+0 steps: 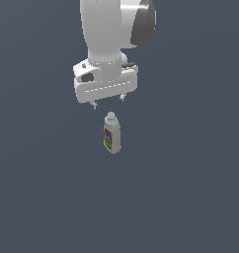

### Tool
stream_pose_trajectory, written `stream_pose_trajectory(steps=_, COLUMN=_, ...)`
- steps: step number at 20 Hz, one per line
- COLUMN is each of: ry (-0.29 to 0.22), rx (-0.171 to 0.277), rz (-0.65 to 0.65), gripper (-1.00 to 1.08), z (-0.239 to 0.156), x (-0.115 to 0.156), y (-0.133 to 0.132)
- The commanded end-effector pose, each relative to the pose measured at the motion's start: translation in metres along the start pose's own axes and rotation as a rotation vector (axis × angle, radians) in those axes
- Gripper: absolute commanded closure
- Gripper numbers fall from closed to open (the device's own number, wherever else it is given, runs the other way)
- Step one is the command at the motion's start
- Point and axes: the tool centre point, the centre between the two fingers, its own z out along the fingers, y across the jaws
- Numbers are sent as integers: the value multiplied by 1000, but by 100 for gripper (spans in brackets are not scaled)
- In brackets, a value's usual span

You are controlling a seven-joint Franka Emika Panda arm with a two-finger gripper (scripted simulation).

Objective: Pick up the object and move it to a goal position.

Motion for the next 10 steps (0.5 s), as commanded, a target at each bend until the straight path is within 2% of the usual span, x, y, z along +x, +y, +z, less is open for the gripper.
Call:
stream_pose_trajectory(steps=1, ry=1, rx=0, rz=-62, gripper=-92, z=4, x=4, y=1)
stream_pose_trajectory(steps=10, ry=3, rx=2, rz=-210, gripper=-92, z=13, x=13, y=4)
